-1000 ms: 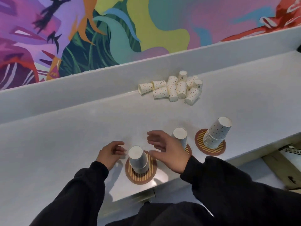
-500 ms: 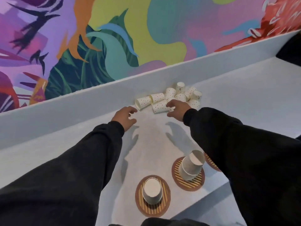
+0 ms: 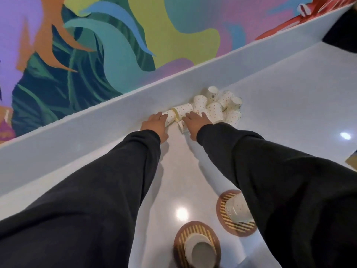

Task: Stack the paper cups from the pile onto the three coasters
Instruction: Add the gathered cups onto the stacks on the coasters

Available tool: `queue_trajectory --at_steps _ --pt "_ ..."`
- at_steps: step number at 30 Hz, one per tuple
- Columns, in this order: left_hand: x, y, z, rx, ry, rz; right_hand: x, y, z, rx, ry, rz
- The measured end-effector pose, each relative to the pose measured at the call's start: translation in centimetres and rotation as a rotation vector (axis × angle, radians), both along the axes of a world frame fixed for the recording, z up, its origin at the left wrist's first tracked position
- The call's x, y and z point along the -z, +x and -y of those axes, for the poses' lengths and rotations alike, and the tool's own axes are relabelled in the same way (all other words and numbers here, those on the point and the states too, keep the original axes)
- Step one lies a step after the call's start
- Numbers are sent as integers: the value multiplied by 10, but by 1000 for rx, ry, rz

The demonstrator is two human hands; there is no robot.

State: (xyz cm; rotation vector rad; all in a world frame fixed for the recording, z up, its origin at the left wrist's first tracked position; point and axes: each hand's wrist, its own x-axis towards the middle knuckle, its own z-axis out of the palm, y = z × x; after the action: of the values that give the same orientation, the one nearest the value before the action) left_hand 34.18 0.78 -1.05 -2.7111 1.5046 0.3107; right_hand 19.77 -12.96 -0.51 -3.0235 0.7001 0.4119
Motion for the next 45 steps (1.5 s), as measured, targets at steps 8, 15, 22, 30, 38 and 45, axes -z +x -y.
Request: queue_trajectory --at_steps 8,15,22,30,38,45 --pt "27 7 7 -24 33 61 7 6 -6 -66 -71 -182" --pt "30 12 9 -144 9 202 7 6 -14 -169 71 -113" --pt "32 10 -28 -162 225 102 -10 -22 -11 102 451 172" --pt "-20 -73 -103 -405 -389 -541 -70 -86 -2 384 851 551" --pt "-90 -189 -148 -392 -728 -795 -123 -165 -53 291 1194 659" --pt "-111 -268 -197 -427 -817 -782 -127 -231 -102 195 1240 687"
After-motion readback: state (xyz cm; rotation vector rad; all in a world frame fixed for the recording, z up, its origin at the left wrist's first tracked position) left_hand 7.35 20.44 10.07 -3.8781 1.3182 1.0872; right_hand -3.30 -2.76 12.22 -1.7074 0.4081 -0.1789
